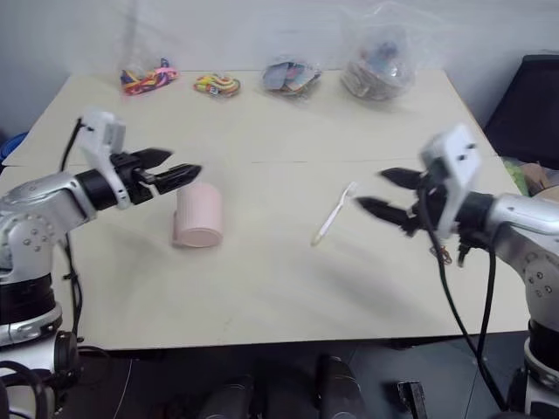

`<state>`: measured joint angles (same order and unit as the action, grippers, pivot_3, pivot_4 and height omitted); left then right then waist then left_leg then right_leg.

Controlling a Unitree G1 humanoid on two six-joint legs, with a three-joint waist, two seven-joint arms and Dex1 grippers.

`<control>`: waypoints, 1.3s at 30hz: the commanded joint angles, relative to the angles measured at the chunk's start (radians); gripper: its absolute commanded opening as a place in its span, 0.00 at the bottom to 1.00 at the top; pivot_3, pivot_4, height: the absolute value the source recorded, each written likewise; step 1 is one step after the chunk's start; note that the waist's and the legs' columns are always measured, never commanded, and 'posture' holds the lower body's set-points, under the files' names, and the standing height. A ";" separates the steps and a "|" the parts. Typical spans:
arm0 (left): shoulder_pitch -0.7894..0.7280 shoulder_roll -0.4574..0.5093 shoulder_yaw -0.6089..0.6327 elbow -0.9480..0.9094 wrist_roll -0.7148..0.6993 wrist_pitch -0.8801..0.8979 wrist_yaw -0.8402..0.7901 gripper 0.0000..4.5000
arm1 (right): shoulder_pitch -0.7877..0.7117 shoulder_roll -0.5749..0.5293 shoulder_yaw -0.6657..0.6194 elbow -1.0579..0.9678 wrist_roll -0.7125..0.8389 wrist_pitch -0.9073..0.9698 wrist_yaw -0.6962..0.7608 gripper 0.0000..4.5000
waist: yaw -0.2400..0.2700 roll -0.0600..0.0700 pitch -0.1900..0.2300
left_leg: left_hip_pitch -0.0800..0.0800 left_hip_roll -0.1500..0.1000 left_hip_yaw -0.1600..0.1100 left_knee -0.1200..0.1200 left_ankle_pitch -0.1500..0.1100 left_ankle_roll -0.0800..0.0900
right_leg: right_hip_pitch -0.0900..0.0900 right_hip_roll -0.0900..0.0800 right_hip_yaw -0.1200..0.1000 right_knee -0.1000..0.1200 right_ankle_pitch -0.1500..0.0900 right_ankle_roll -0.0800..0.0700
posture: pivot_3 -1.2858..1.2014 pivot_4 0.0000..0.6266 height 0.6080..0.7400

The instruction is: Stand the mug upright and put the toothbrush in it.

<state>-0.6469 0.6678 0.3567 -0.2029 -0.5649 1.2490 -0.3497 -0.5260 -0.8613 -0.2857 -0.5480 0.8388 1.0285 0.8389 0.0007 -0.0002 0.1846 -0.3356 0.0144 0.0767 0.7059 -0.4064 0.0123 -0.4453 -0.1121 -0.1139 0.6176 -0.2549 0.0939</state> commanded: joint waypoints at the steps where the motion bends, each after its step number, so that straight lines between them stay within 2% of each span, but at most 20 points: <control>1: -0.016 -0.046 0.131 -0.077 0.041 0.244 0.141 1.00 | -0.061 -0.036 0.036 -0.046 0.116 0.009 0.085 0.79 | 0.017 -0.001 0.000 | -0.002 0.000 -0.003 0.003 0.000 0.000 | 0.001 -0.002 -0.002 0.000 0.000 0.000 | 0.52 0.24 1.00; 4: -0.015 -0.092 0.181 -0.039 0.078 0.357 0.204 1.00 | -0.108 -0.032 0.086 -0.018 0.119 -0.019 0.110 0.79 | 0.029 -0.004 -0.001 | -0.008 -0.001 -0.010 0.011 -0.002 0.003 | 0.002 -0.002 -0.002 0.000 0.001 0.002 | 0.52 0.24 1.00; 13: -0.055 -0.161 0.125 0.123 0.086 0.348 0.182 1.00 | -0.105 -0.007 0.161 0.035 0.072 -0.105 0.111 0.79 | 0.023 -0.005 -0.002 | -0.014 -0.003 -0.012 0.014 -0.001 0.002 | 0.001 -0.001 -0.006 -0.002 0.002 0.004 | 0.52 0.24 1.00; 21: -0.094 -0.149 -0.049 0.250 0.113 0.282 0.131 1.00 | -0.064 0.003 0.161 0.023 0.071 -0.123 0.082 0.79 | 0.025 -0.005 -0.002 | -0.015 -0.003 -0.010 0.015 0.000 0.001 | 0.001 -0.001 -0.008 -0.002 0.002 0.004 | 0.52 0.24 1.00; 25: -0.111 -0.133 -0.134 0.311 0.129 0.233 0.095 0.79 | -0.055 -0.009 0.143 0.021 0.081 -0.124 0.072 0.80 | 0.027 -0.005 -0.002 | -0.015 -0.004 -0.009 0.015 0.000 0.001 | 0.002 -0.002 -0.008 -0.002 0.002 0.004 | 0.52 0.24 1.00; 31: -0.141 -0.126 -0.183 0.346 0.134 0.207 0.053 0.37 | -0.041 -0.015 0.128 0.008 0.086 -0.124 0.056 0.80 | 0.028 -0.005 -0.002 | -0.015 -0.004 -0.009 0.016 0.000 0.001 | 0.002 -0.002 -0.009 -0.001 0.002 0.004 | 0.52 0.24 1.00; 36: -0.149 -0.122 -0.177 0.346 0.135 0.210 0.040 0.00 | -0.039 -0.013 0.122 0.007 0.092 -0.125 0.046 0.80 | 0.026 -0.005 -0.002 | -0.015 -0.004 -0.009 0.016 0.000 0.001 | 0.002 -0.002 -0.009 -0.001 0.002 0.004 | 0.52 0.24 1.00; 39: -0.161 -0.140 -0.132 0.317 0.133 0.154 0.045 0.00 | -0.034 -0.012 0.123 0.009 0.087 -0.130 0.041 0.80 | 0.025 -0.005 -0.002 | -0.015 -0.004 -0.010 0.016 0.000 0.001 | 0.002 -0.002 -0.009 -0.001 0.002 0.004 | 0.52 0.24 1.00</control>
<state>-0.7955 0.5361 0.1979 0.1355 -0.4311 1.4412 -0.3060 -0.5619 -0.8606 -0.1257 -0.5095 0.9159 0.9175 0.8810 0.0262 -0.0051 0.1826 -0.3510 0.0107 0.0671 0.7218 -0.4067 0.0130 -0.4436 -0.1140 -0.1229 0.6162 -0.2528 0.0977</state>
